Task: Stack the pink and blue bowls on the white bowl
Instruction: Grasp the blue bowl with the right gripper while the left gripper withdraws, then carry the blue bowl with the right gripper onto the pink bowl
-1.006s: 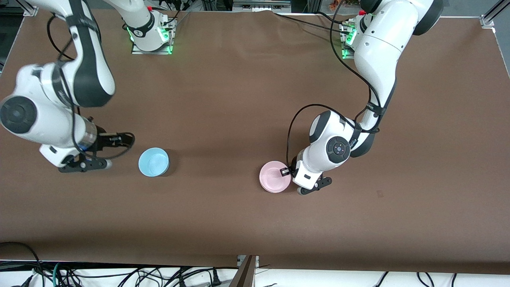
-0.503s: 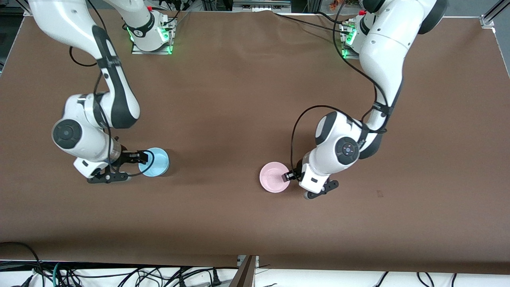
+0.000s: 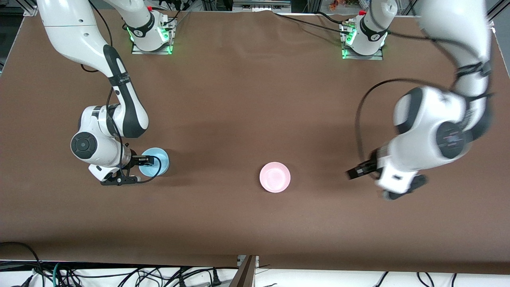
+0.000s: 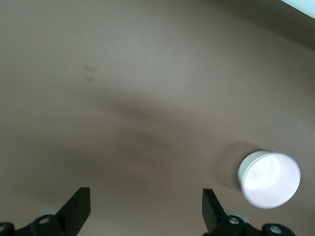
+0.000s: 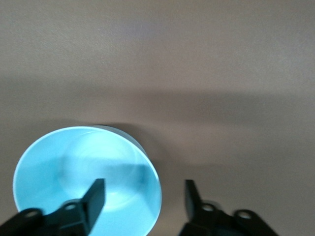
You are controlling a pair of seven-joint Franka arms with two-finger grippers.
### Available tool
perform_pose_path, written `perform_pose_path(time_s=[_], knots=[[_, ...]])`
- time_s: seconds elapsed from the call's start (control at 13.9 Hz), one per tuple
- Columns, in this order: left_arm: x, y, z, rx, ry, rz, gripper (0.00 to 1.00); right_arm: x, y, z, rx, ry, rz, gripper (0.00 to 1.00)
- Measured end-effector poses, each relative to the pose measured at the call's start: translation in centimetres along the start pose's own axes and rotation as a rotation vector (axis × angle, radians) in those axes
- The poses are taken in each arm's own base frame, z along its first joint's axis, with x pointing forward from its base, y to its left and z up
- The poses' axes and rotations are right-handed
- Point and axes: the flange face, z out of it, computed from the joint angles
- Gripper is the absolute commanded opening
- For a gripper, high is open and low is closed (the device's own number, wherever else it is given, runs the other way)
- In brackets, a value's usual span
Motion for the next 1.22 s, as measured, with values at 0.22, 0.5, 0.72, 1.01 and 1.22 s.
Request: perform_pose_path(time_s=[0.22,0.5,0.72,1.01,1.22], knots=[[0.2,-5.9,-6.5,0.049,0.065,0.096,1.00,-0.1,0.2,0.3,0.014,-0.007,0.015,0.00],[-2.3,-9.8,-12.3,0.095,0.067,0.224,1.00,0.0,-0.4,-0.3,0.051,0.002,0.038,0.00],[-4.5,-11.2,-14.4,0.106,0.056,0.231,1.00,0.8,-3.1,-2.9,0.110,-0.001,0.072,0.00],[-4.6,-12.3,-13.2,0.116,0.019,0.223,1.00,2.0,-10.9,-8.2,0.185,-0.006,0.241,0.00],[-4.4,-12.1,-12.4,0.108,0.002,0.225,1.00,1.4,-19.6,-10.2,0.275,-0.036,0.424,0.00]])
